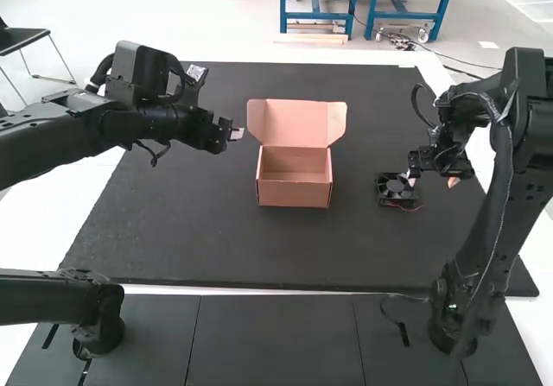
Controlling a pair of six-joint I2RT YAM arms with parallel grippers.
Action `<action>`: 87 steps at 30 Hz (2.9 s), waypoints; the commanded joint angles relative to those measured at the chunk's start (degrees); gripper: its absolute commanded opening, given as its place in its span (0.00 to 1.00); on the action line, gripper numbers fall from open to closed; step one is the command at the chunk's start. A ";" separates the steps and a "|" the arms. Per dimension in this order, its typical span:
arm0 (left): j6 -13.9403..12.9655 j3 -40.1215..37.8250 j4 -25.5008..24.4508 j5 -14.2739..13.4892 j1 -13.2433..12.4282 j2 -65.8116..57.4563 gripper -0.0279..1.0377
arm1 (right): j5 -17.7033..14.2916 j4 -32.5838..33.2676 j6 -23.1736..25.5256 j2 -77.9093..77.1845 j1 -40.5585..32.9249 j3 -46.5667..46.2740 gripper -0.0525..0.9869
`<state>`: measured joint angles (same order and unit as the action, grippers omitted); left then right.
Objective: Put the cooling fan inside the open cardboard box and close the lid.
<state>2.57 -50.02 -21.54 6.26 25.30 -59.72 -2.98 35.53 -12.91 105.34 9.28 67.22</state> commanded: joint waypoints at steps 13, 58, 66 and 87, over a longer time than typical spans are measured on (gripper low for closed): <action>-0.55 -2.36 -0.26 0.95 0.10 -0.13 0.93 | -0.09 0.68 -0.19 3.47 -0.66 2.74 0.92; -2.39 -2.01 -5.09 0.95 0.19 0.13 0.93 | 11.77 8.15 2.54 10.41 -2.25 8.45 0.04; -4.33 -1.31 -6.58 0.51 0.01 0.75 0.93 | 13.79 11.14 2.80 9.80 -1.72 12.50 0.04; -8.63 -0.17 -7.02 -1.52 -3.33 1.98 0.93 | 22.06 23.62 4.47 -11.30 -2.07 13.20 0.03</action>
<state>-4.80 -50.78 -28.69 5.39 22.46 -59.40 15.22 58.30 -9.37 97.38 7.57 80.60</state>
